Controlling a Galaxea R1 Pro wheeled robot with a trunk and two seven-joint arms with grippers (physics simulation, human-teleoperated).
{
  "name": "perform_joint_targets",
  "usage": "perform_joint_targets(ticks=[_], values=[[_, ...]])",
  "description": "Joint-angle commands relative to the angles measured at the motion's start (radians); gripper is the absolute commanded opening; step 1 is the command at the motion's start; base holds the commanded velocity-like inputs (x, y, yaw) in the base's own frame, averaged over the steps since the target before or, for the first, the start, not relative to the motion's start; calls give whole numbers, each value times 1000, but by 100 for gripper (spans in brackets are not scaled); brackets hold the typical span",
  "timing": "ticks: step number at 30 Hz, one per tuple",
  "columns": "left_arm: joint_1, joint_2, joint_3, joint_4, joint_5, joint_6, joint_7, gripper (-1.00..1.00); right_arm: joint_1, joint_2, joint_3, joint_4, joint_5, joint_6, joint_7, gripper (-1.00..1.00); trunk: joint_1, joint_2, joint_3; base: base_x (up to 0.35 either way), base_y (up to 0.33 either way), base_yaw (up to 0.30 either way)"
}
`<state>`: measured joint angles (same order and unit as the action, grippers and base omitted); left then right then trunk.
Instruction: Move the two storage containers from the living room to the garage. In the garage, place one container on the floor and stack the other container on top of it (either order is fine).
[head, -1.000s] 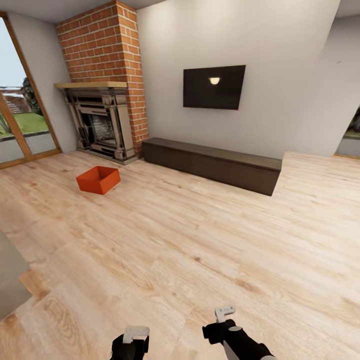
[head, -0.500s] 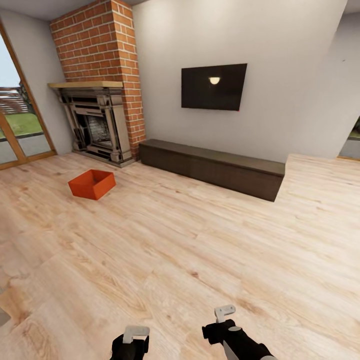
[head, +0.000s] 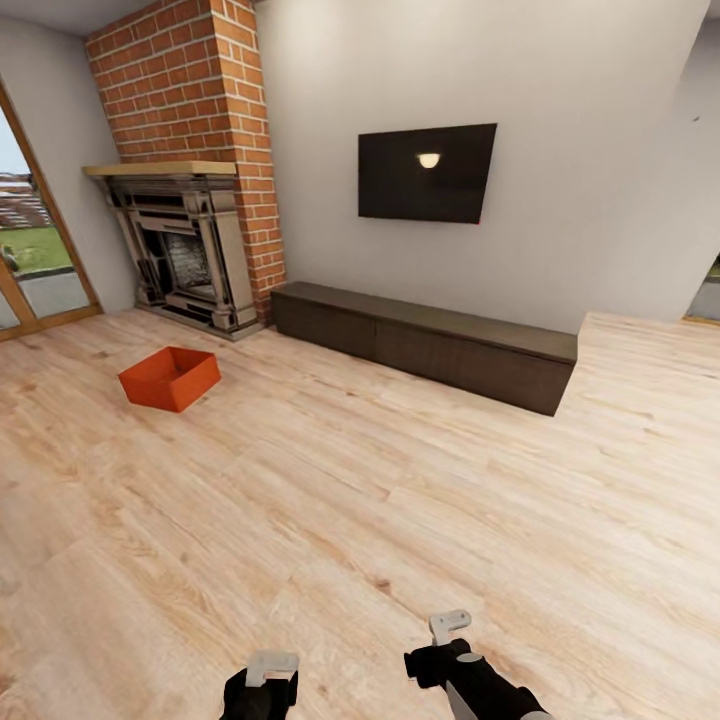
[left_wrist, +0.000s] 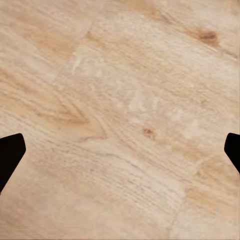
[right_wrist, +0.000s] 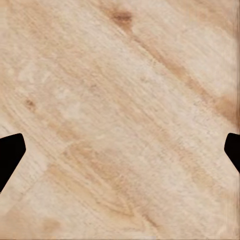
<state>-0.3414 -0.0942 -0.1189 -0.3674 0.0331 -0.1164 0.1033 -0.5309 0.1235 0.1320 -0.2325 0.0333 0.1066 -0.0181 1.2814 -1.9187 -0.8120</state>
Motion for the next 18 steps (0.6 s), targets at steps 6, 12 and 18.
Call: perform_joint_targets(ticks=[6,12,18], values=[[-1,1,-8,1,3,-3,9,100,0,-1,5,-2,4,7,-2,100,0,0,-1,344,-97,0],[-1,1,-8,1,3,-3,8,100,0,-1,5,-2,4,7,-2,100,0,0,-1,344,-98,0],[-1,1,-8,1,3,-4,8,100,-1,-1,5,-2,4,7,-2,100,0,0,-1,344,-100,0]])
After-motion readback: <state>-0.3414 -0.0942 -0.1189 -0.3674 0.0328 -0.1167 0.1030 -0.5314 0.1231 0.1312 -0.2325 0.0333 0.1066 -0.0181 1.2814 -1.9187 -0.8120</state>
